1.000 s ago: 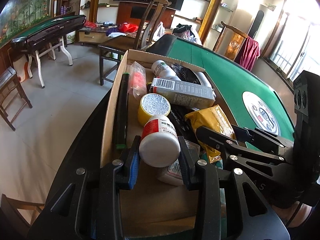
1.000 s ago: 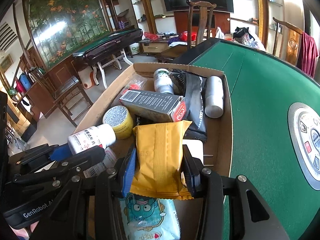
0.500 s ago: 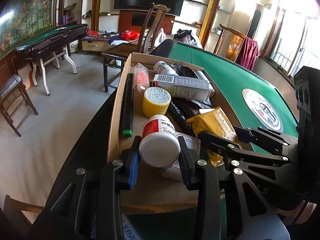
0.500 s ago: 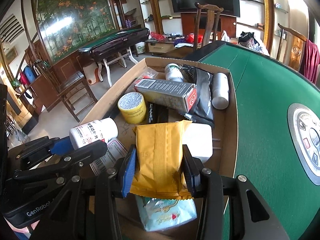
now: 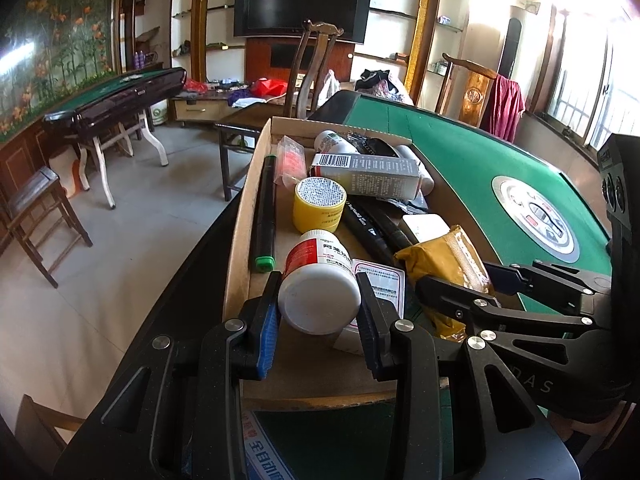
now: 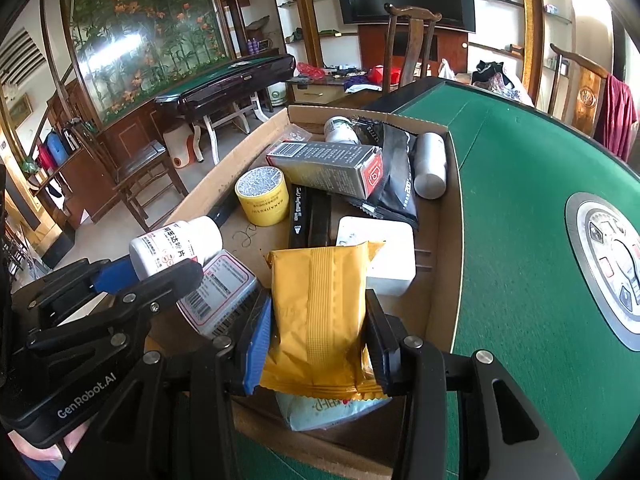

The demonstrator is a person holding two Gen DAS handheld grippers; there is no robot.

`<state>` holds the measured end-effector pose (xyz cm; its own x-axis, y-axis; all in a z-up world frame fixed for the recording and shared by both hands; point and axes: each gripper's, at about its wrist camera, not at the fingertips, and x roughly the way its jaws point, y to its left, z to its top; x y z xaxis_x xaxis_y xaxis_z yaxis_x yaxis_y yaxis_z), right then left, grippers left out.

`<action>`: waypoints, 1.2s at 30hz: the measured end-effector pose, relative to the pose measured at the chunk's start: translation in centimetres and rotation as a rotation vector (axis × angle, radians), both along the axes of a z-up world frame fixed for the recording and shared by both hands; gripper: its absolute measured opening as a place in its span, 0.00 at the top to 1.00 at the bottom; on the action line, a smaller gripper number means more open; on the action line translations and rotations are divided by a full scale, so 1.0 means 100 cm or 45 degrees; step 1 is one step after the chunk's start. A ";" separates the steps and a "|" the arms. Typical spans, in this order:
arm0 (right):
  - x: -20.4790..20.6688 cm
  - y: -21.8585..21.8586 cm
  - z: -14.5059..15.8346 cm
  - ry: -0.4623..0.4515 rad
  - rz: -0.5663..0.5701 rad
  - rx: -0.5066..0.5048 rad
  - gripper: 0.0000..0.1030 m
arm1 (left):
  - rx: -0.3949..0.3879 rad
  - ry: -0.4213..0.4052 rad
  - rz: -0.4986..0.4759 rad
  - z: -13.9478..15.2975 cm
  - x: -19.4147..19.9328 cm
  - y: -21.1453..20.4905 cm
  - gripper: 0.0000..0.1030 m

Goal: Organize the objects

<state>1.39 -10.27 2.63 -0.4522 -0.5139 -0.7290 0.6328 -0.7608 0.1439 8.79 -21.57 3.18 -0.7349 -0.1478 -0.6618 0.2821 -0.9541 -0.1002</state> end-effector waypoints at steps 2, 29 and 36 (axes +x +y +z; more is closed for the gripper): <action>0.000 0.000 0.000 0.000 -0.001 -0.001 0.59 | -0.019 0.004 0.010 -0.001 0.001 0.001 0.67; 0.009 0.015 0.019 0.089 -0.031 -0.037 0.43 | -0.174 0.092 0.099 0.010 0.013 0.014 0.45; 0.009 0.023 0.024 0.102 -0.049 -0.059 0.42 | -0.195 0.125 0.132 0.014 0.019 0.018 0.41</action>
